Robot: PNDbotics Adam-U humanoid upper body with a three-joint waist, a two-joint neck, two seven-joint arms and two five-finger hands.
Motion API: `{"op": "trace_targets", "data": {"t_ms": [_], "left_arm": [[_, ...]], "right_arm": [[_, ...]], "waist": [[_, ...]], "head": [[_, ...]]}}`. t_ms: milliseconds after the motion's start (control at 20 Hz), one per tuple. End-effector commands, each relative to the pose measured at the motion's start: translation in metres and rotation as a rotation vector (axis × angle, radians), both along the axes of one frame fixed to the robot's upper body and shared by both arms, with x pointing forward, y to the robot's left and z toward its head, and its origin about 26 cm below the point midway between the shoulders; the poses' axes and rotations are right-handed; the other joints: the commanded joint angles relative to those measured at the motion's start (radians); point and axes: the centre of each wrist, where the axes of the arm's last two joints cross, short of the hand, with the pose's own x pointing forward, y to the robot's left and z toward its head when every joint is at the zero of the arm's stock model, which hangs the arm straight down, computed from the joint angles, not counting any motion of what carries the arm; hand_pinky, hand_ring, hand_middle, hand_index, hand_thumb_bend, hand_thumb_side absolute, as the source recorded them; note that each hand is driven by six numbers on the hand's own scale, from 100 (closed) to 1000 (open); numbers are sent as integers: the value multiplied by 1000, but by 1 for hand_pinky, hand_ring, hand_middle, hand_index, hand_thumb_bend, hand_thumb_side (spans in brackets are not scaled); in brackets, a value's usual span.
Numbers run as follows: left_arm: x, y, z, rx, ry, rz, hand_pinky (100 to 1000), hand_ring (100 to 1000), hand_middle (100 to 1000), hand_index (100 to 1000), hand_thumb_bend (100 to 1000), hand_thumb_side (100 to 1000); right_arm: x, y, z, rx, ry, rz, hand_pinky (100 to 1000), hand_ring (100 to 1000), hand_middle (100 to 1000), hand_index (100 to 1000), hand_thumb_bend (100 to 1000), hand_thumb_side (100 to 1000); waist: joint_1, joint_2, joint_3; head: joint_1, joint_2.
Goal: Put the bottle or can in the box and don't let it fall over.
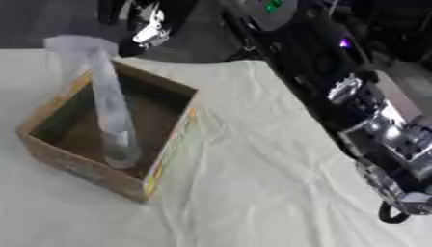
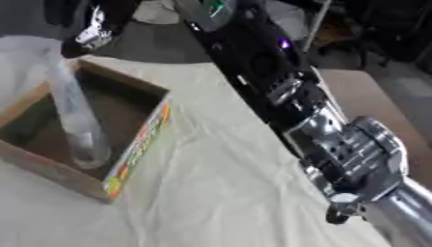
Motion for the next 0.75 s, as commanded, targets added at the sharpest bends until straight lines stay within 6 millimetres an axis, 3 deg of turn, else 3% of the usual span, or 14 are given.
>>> {"op": "trace_targets", "data": {"t_ms": [50, 450, 750], "left_arm": [[-2, 0, 9, 24, -26, 1, 692, 803, 814, 783, 374, 803], [-2, 0, 10, 24, -28, 1, 693, 804, 815, 783, 373, 802], [-3, 3, 9, 25, -32, 16, 694, 804, 816, 784, 376, 796]], "right_arm": [[-6, -9, 18, 21, -62, -15, 761, 875, 790, 742, 501, 207], [-9, -12, 24, 71, -70, -18, 757, 868, 778, 735, 494, 197], [-27, -42, 49, 207, -149, -34, 759, 846, 771, 737, 439, 247]], "waist": [[13, -15, 1], [16, -18, -3], [30, -29, -23]], "head": [[1, -8], [2, -6], [7, 1]]}}
